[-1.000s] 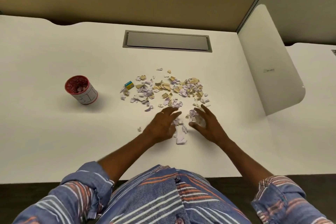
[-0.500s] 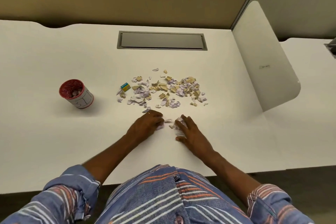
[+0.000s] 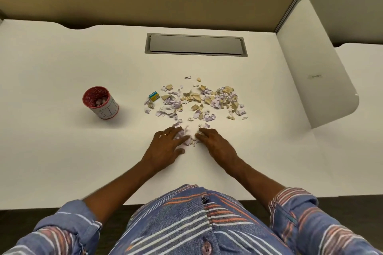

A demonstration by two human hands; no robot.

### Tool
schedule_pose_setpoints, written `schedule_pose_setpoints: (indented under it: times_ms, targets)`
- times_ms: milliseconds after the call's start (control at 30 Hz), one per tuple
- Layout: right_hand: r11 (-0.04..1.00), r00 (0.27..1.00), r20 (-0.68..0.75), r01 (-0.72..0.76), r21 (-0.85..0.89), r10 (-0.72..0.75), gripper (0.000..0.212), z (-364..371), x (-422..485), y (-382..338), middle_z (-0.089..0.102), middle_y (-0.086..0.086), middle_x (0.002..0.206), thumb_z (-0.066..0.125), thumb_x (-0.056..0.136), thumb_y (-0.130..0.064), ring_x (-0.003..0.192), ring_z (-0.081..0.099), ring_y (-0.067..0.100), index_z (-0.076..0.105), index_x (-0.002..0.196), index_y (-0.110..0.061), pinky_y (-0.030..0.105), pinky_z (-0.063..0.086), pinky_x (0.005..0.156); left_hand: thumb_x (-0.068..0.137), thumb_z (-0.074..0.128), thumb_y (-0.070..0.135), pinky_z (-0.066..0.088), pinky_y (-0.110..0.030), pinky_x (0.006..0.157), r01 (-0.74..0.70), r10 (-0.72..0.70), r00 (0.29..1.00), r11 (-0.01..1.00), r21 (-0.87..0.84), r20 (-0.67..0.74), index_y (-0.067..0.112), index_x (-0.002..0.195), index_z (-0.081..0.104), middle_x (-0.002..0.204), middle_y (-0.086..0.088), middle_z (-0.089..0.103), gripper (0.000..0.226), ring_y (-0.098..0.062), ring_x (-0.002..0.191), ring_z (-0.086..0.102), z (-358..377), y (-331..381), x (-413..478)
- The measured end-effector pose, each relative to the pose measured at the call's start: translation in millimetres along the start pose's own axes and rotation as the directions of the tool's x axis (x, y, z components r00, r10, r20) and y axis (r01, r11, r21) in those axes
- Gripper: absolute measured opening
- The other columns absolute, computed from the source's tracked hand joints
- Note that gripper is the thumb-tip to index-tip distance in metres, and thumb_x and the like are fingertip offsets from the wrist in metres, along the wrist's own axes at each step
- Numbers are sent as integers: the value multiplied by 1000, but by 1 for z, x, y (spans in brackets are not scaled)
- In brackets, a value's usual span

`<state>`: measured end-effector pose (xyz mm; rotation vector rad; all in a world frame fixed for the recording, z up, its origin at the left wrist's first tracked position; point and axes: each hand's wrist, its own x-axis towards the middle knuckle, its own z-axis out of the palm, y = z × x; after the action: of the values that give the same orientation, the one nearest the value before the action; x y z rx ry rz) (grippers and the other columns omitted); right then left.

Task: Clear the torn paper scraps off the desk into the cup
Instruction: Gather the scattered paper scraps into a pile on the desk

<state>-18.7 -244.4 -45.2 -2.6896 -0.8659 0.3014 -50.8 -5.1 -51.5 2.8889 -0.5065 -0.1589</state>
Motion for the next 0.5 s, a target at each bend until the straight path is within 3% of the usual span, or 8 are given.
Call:
schedule_pose_setpoints:
  times_ms: [167,233,367,500]
  targets:
    - [999,999,-20,-40,-36,39,44,-2,5,-2,51,12,146,51,96,-1,134,48,31,57,138,-12,44,52,100,80,75,13,57,-31,73,-104,87,986,988,-113,-145,27,114,73,124,-7,67,37,-31,107,66,3,7,-6]
    - [998,999,-23,-45,-54,44,41,-5,8,-4,56,10,140,52,94,-2,128,51,31,59,133,-14,43,53,96,84,73,13,56,-28,75,-100,73,983,983,-152,-169,24,117,72,123,-6,67,35,-29,110,64,3,8,-6]
    - [997,993,-98,-71,1,71,35,-8,13,-8,64,9,125,55,92,-1,117,58,29,66,122,-13,39,51,94,100,53,23,45,-28,96,-66,46,995,970,-236,-91,23,130,63,135,-1,58,32,-22,126,50,3,8,1]
    - [964,959,-195,-161,212,204,28,-12,18,-10,72,10,113,59,90,3,108,66,27,74,110,-8,32,50,94,96,59,18,47,-28,91,-97,59,987,962,-254,-152,14,121,70,122,-9,67,27,-28,113,61,-3,8,7]
